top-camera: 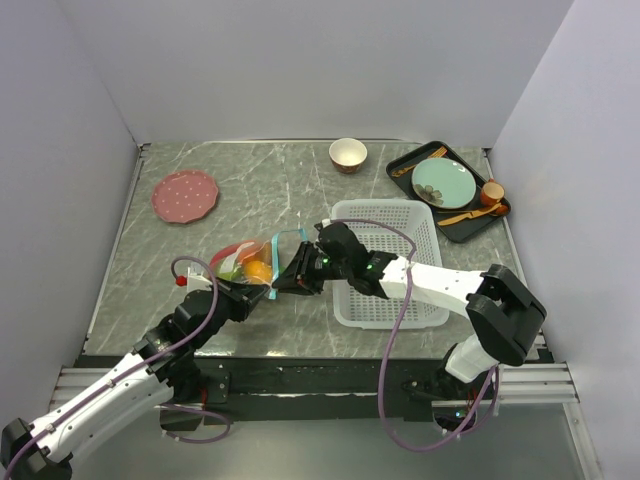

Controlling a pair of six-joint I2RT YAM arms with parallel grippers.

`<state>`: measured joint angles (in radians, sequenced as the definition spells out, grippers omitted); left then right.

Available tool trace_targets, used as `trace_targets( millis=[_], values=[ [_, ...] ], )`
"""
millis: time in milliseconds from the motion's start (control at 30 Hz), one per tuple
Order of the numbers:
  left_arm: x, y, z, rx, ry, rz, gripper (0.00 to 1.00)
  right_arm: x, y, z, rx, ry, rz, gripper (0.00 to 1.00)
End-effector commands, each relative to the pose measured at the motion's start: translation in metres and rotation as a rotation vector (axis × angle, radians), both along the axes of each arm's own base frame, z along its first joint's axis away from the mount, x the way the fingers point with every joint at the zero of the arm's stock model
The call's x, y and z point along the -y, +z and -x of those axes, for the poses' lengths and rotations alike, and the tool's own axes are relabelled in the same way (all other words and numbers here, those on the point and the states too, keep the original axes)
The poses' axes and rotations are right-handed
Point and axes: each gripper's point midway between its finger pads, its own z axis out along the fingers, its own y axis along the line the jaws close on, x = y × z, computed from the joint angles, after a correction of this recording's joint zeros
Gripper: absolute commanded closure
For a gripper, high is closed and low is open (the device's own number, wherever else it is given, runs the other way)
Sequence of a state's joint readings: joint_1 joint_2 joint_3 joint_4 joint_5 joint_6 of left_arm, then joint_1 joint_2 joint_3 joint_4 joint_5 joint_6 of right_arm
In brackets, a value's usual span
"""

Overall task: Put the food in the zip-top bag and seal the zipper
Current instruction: Zip the zipper food storage bag at the center of the board.

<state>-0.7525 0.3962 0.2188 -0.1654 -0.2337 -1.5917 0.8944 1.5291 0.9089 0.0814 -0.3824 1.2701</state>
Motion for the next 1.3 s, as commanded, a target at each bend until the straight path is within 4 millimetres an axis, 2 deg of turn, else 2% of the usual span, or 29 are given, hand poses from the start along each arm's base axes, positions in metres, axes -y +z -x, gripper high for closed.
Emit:
trace_targets(
  millis=[0,300,400,533,667,700,733,933,1000,1233,1267],
  values=[
    [0.002,0.017,-0.003,0.037,0.002,0.027,0.99,-0.012,0.027,-0.006,0.063,0.013,-0.062,0.69],
    [0.002,0.017,-0.002,0.036,0.001,0.024,0.99,-0.015,0.021,-0.006,0.049,0.029,-0.051,0.73],
    [0.001,0.017,-0.002,0.035,0.002,0.02,0.99,-0.017,0.023,-0.006,0.053,0.034,-0.051,0.79],
    [0.001,0.017,-0.002,0.035,0.004,0.019,0.99,-0.016,0.023,-0.007,0.056,0.033,-0.045,0.92],
    [0.001,0.018,-0.002,0.04,0.003,0.026,0.99,-0.017,0.024,-0.006,0.049,0.03,-0.053,1.0],
    [0.002,0.019,-0.002,0.042,0.002,0.031,0.95,-0.015,0.021,-0.006,0.046,0.022,-0.055,1.0],
    [0.002,0.019,-0.002,0.043,-0.001,0.035,0.84,-0.015,0.021,-0.007,0.035,0.003,-0.061,1.0],
    [0.008,0.026,-0.002,0.066,-0.017,0.085,0.64,-0.011,0.017,-0.008,-0.001,-0.055,-0.111,1.0],
    [0.008,0.026,-0.003,0.061,-0.015,0.087,0.64,-0.01,0.015,-0.008,-0.004,-0.063,-0.107,1.0],
    [0.005,0.027,-0.002,0.058,-0.002,0.1,0.92,-0.01,0.01,-0.008,-0.02,-0.071,-0.111,1.0],
    [0.004,0.026,-0.002,0.057,0.001,0.097,0.93,-0.011,0.009,-0.008,-0.024,-0.068,-0.112,1.0]
  ],
)
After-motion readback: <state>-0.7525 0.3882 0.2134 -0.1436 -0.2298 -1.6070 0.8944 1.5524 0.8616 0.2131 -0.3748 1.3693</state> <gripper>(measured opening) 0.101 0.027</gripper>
